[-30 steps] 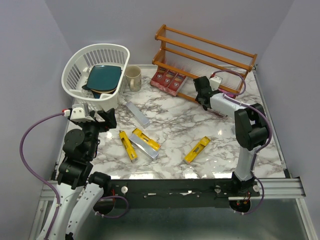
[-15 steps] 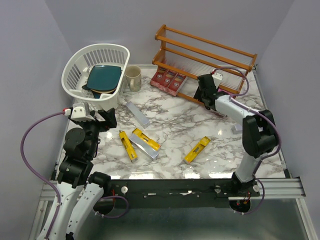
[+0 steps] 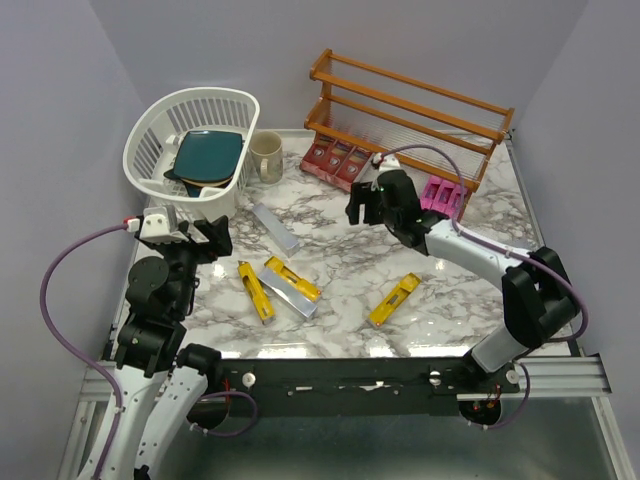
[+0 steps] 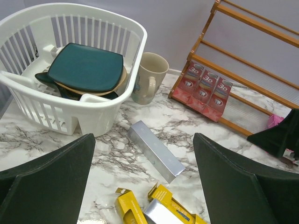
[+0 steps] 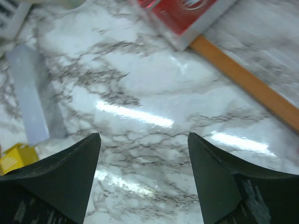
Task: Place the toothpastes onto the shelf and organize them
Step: Pick up the toothpaste from the center of the board.
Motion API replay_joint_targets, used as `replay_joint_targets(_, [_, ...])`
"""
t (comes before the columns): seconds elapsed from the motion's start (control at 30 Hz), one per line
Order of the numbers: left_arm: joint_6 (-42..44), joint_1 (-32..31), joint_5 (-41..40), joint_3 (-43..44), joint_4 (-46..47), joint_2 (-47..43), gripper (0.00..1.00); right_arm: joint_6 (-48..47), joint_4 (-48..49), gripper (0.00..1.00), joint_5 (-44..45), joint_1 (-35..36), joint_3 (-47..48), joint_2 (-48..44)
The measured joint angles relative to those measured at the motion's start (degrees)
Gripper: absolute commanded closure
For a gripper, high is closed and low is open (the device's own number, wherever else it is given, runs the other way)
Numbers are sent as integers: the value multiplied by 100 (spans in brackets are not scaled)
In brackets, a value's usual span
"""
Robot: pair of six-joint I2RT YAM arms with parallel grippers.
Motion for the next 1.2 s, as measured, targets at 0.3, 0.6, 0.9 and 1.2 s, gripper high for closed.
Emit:
replay_joint_targets(0.3, [-44,227,234,0,0,-70,3,-516,1239,12,-1010,984,-398,173])
replay_joint_targets(0.6, [-109,450,420,0,35,-212,3,-535,1875,11,-1429,1567,173,1451])
replay_joint_targets(0.9, [-155,450,507,0,35,-208,3,-553,2065,16,-1137,1891,584,2120])
replay_joint_targets(1.2, [-173,476,511,0,37,-162,3,-688,2103,29,-861,1956,752,2717])
